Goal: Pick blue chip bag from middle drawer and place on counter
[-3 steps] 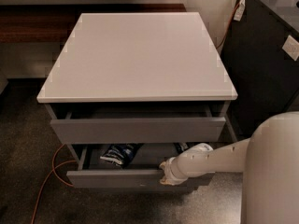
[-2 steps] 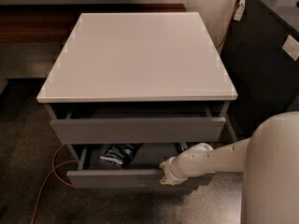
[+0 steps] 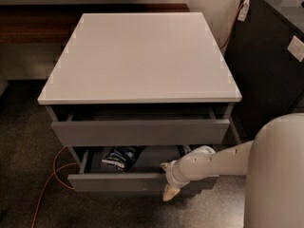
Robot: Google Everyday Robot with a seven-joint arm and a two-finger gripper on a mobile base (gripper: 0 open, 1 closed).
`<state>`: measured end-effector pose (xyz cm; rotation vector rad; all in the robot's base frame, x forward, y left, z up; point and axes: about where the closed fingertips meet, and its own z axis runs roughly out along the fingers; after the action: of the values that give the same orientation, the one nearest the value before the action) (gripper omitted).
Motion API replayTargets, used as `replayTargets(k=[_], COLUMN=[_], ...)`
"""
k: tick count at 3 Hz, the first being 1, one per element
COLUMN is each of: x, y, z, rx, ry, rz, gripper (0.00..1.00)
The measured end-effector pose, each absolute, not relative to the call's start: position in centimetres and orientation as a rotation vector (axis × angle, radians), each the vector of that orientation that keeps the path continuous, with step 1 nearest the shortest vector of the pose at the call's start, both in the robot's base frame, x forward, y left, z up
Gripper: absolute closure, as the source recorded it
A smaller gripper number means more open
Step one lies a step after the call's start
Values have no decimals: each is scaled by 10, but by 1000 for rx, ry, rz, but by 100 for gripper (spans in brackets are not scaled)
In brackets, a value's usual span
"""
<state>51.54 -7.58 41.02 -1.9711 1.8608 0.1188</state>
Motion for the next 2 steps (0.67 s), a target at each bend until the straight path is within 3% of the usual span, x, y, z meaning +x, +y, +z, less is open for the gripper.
replayTargets(k=[1, 2], x=[492, 469], y=[-69, -64], z=[402, 395], rx=[-1958, -1943], ry=[1869, 1878], rz=[205, 289], gripper=[15, 38])
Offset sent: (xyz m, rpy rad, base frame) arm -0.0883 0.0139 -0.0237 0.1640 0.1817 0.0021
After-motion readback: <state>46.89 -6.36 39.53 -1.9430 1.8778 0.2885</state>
